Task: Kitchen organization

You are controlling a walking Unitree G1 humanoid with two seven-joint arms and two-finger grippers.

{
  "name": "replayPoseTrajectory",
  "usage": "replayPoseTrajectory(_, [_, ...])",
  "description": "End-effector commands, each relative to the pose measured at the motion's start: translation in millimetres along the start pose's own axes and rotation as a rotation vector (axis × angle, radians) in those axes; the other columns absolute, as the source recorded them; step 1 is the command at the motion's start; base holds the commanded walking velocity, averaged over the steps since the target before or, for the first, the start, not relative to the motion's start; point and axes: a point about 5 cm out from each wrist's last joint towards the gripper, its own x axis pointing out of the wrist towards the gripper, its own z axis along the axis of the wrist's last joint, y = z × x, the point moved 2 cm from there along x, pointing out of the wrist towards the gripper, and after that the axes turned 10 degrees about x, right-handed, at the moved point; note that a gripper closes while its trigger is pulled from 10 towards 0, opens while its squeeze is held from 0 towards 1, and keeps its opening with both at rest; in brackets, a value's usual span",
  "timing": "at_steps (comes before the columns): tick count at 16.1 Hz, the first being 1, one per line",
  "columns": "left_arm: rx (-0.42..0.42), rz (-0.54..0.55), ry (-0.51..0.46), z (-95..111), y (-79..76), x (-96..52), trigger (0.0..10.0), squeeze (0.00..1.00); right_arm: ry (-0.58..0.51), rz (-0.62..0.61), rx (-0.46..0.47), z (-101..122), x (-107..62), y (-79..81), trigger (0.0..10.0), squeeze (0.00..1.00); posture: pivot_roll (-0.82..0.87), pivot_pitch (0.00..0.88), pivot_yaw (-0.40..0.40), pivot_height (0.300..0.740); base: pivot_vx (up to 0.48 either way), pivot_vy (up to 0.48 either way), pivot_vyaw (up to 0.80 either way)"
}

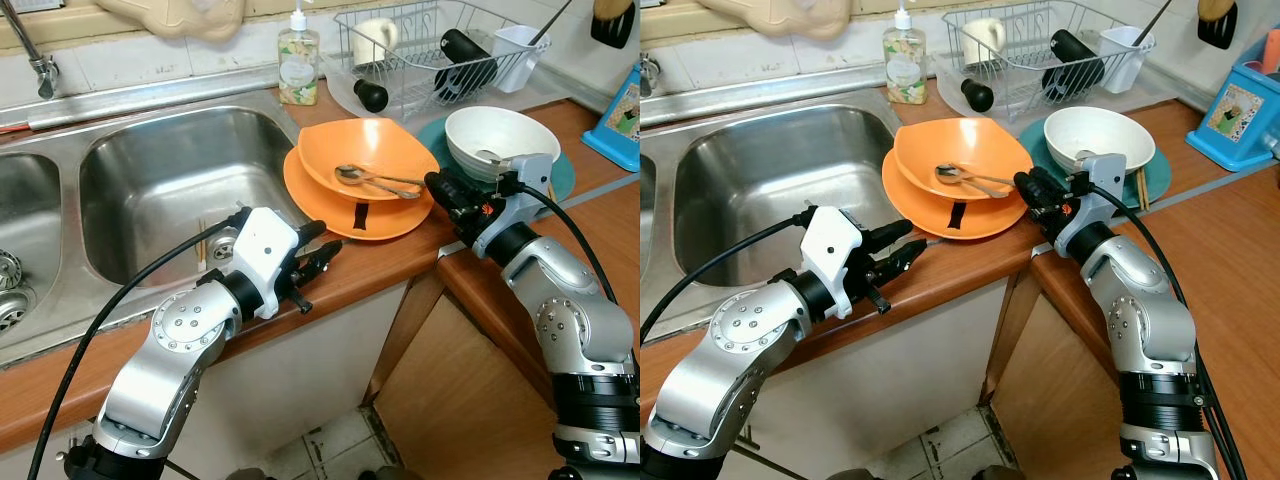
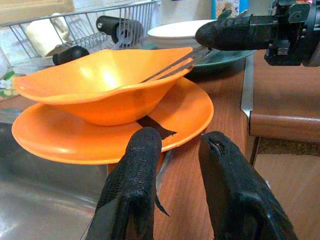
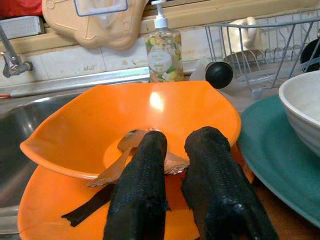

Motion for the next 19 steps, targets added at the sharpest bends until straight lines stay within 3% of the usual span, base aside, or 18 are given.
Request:
replayPoseTrajectory(1, [0.014,-0.009,-0.009,3,0.5,2.1,10.0,0.0,-0.002,0.005,-0.004,2,0.0,-0.4,0.0,0.0,-0.04,0.009,0.005,0.74,0.0,0.0,0.0])
replayPoseTrajectory(5, [0.025,-0.001,-0.005,3,2.2,2.0,10.0,0.0,-0.026,0.0,-0.017,9,-0.9,0.7,0.0,0.0,-0.04,0.02,0.008,0.74,0.0,0.0,0.0])
replayPoseTrajectory(9, [0.102,0.056,-0.017,8,12.7,8.3,10.0,0.0,-0.106,-0.017,-0.051,34,-1.1,2.9,0.0,0.0,-0.05,0.027,0.016,0.74,0.0,0.0,0.0])
replayPoseTrajectory(12, [0.119,0.071,-0.008,8,15.9,10.6,10.0,0.0,-0.078,0.004,-0.07,31,-1.4,6.5,0.0,0.0,-0.05,0.033,0.018,0.74,0.0,0.0,0.0])
replayPoseTrajectory(13, [0.123,0.067,-0.007,8,14.7,10.2,10.0,0.0,-0.062,-0.001,-0.088,27,-1.8,6.8,10.0,0.0,-0.04,0.035,0.016,0.74,0.0,0.0,0.0])
replayPoseTrajectory(14, [0.123,0.065,-0.006,7,13.9,9.8,10.0,0.0,-0.059,-0.011,-0.094,26,-2.0,6.3,10.0,0.0,-0.04,0.035,0.015,0.74,0.0,0.0,0.0])
replayPoseTrajectory(16, [0.102,0.1,-0.019,5,11.8,8.5,10.0,0.0,-0.09,-0.009,-0.049,29,-4.7,7.2,10.0,1.0,-0.04,0.037,0.012,0.74,0.0,0.0,0.0])
replayPoseTrajectory(19, [0.022,0.173,-0.035,4,15.1,7.5,10.0,0.0,-0.122,0.056,-0.03,33,-10.3,21.0,10.0,1.0,-0.04,0.041,0.011,0.74,0.0,0.0,0.0])
